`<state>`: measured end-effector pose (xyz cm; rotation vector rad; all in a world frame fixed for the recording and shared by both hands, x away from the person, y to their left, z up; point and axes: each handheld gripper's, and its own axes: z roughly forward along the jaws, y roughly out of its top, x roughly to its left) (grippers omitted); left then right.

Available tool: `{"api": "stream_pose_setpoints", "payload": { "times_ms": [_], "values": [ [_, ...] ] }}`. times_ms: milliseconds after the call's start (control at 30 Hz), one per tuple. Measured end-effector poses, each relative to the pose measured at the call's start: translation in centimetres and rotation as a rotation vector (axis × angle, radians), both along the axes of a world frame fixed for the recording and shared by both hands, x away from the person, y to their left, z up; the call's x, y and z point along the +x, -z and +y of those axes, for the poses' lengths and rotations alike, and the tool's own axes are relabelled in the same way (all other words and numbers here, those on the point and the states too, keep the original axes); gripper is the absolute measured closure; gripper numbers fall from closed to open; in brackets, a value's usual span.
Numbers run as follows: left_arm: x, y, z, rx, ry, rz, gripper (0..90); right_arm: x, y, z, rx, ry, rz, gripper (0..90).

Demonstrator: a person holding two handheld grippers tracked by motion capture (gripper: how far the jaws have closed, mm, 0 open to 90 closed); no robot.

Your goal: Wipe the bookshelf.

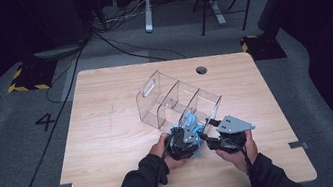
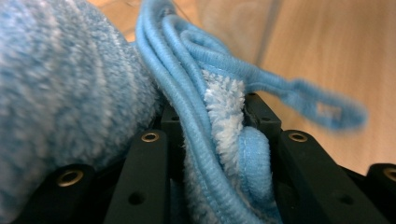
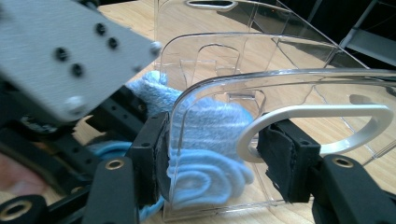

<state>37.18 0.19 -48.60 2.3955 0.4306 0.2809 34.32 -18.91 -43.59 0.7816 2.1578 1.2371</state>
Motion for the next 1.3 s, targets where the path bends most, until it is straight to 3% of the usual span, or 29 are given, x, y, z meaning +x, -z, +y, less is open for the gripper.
{"api": "stream_pose_setpoints", "payload": {
  "times_ms": [67, 133, 267, 333, 400, 533, 700, 800, 933, 1033, 1100, 1167, 1300],
  "values": [
    [-0.5, -0.2, 0.0, 0.041, 0.011, -0.024, 67.2, 0.0, 0.0, 0.0, 0.001, 0.000, -0.001, 45.1],
    [-0.8, -0.4, 0.0, 0.044, 0.006, -0.053, 66.8, 0.0, 0.0, 0.0, 0.003, 0.000, -0.001, 45.2],
    [-0.2, -1.3, 0.3, -0.062, -0.065, -0.099, 66.6, -0.1, 0.0, -0.1, 0.006, -0.001, 0.000, 45.5],
    [-0.2, -1.3, 0.2, -0.079, -0.074, -0.109, 66.6, -0.1, 0.0, 0.0, 0.006, -0.003, 0.001, 45.5],
    [-0.1, -1.0, -0.4, -0.092, -0.094, -0.143, 66.5, -0.1, 0.0, 0.0, 0.010, -0.005, 0.000, 45.6],
    [0.5, 0.2, -1.2, -0.122, -0.135, -0.127, 66.8, -0.2, 0.0, 0.0, 0.016, -0.006, 0.005, 45.9],
    [0.9, 0.8, -1.4, -0.092, -0.119, -0.096, 67.7, -0.2, 0.0, 0.0, 0.019, -0.003, 0.004, 46.1],
    [1.0, 1.1, -0.9, -0.128, -0.118, -0.052, 68.5, -0.2, 0.0, 0.0, 0.018, -0.003, 0.008, 46.0],
    [0.6, 0.9, -0.1, -0.117, -0.077, -0.009, 68.6, -0.2, -0.1, 0.0, 0.017, 0.000, 0.015, 46.0],
    [-0.4, 1.0, 0.9, -0.123, -0.037, -0.008, 67.9, -0.2, -0.1, -0.1, 0.019, -0.004, 0.017, 46.0],
    [-0.9, 0.9, 1.3, -0.094, -0.016, -0.007, 67.5, -0.1, -0.1, -0.1, 0.020, -0.005, 0.018, 46.0],
    [-1.2, 0.7, 1.3, -0.063, -0.012, -0.037, 67.1, -0.2, -0.1, -0.1, 0.019, -0.003, 0.017, 46.0],
    [-0.8, 0.2, 0.9, -0.086, -0.059, -0.073, 65.8, -0.2, -0.1, 0.0, 0.012, -0.002, 0.016, 46.0]
  ]
}}
